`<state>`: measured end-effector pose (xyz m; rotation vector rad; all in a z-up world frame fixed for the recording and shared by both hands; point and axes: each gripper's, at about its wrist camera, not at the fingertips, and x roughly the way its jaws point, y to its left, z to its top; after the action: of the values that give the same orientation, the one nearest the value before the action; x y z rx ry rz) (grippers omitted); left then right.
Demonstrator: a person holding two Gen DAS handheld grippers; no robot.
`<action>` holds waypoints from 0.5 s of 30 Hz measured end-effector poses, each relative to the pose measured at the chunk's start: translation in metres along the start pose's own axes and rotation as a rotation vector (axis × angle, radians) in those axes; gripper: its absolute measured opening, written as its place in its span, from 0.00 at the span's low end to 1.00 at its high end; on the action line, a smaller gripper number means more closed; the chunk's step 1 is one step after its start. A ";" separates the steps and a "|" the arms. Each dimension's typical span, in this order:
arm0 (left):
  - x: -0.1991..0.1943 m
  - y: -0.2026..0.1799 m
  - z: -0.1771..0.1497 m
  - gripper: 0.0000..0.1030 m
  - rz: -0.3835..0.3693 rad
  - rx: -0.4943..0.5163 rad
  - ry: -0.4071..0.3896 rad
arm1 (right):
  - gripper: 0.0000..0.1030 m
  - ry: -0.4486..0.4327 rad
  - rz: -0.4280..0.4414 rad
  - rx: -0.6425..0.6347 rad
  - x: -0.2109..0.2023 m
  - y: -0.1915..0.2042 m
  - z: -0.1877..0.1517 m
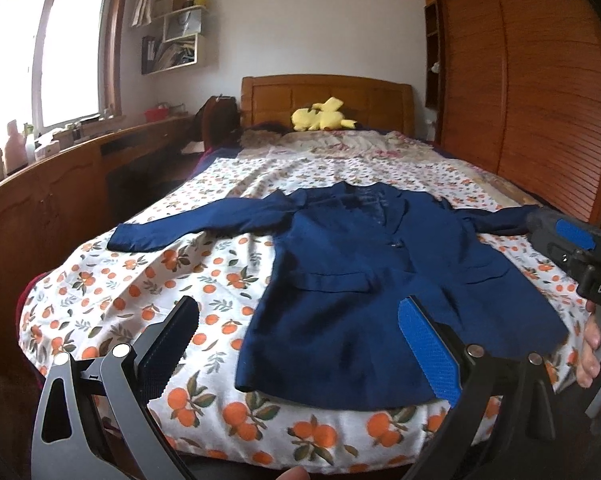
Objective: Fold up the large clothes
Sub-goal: 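Move the left tool to the sleeve nearest it and grasp the cuff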
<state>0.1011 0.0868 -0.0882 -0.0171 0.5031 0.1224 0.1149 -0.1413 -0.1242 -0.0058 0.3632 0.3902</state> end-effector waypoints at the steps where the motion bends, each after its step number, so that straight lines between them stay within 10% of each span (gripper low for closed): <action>1: 0.004 0.003 0.001 0.98 0.006 -0.005 0.006 | 0.93 -0.001 0.012 -0.001 0.006 0.000 0.002; 15: 0.040 0.036 0.010 0.98 0.136 -0.080 0.042 | 0.93 0.039 0.162 -0.075 0.077 0.019 0.022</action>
<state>0.1368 0.1278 -0.0980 -0.0633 0.5412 0.2760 0.1817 -0.0934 -0.1292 -0.0574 0.3885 0.5644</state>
